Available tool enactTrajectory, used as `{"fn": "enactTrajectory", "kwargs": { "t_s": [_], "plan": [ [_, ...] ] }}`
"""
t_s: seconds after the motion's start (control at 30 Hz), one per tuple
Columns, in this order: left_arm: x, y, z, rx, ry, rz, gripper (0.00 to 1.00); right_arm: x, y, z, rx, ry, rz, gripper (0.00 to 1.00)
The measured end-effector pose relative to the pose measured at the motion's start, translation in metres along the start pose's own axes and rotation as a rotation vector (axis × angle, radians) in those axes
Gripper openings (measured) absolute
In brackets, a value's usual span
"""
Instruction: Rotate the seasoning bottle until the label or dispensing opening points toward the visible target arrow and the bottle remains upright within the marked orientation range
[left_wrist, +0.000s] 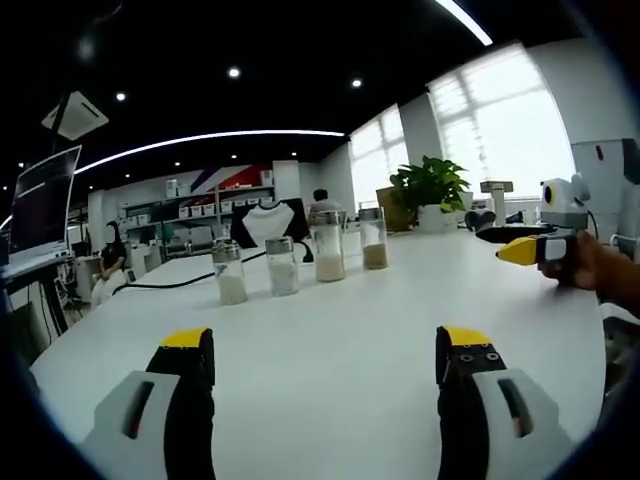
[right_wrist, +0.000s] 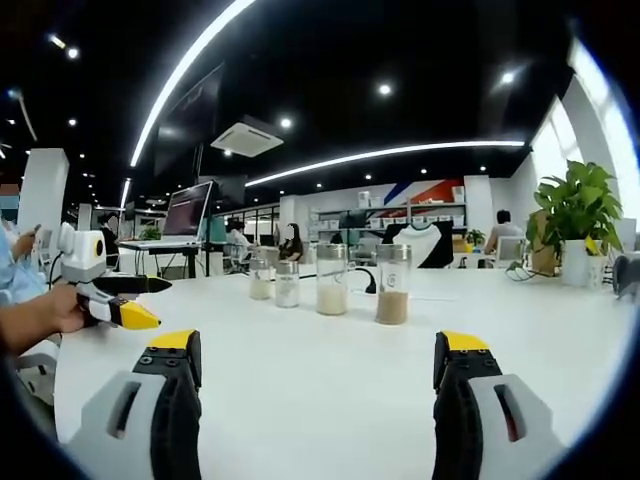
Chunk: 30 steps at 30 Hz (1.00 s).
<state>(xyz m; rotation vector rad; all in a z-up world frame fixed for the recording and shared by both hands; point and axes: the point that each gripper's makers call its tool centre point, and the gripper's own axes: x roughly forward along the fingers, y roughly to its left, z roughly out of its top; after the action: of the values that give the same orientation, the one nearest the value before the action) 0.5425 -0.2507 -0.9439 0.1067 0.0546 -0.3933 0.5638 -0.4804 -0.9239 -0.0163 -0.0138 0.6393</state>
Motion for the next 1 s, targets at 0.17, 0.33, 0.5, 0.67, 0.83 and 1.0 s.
{"fn": "enactTrajectory", "kwargs": {
  "t_s": [0.17, 0.33, 0.5, 0.67, 0.83, 1.0],
  "plan": [
    [0.0001, 0.0006, -0.0005, 0.000, 0.003, 0.003, 0.97, 0.0001, -0.0003, -0.0012, -0.008, 0.008, -0.003, 0.97],
    [-0.0002, 0.0009, 0.0005, -0.006, -0.003, 0.005, 0.97, -0.0002, 0.0000, -0.0014, -0.008, 0.009, -0.004, 0.97],
    [0.0001, 0.0017, -0.0011, -0.005, 0.005, 0.010, 0.97, -0.0004, 0.0000, -0.0011, -0.005, 0.007, -0.003, 0.97],
    [0.0000, 0.0029, -0.0013, -0.010, 0.006, 0.015, 0.97, 0.0004, 0.0014, -0.0009, -0.014, 0.007, 0.003, 0.98],
    [-0.0004, 0.0043, -0.0011, -0.025, 0.003, 0.018, 0.97, 0.0010, 0.0027, -0.0022, -0.023, 0.015, 0.004, 0.98],
    [-0.0002, 0.0040, -0.0022, -0.026, 0.009, 0.017, 0.97, 0.0008, 0.0016, -0.0026, -0.021, 0.017, -0.001, 0.98]
  ]
}}
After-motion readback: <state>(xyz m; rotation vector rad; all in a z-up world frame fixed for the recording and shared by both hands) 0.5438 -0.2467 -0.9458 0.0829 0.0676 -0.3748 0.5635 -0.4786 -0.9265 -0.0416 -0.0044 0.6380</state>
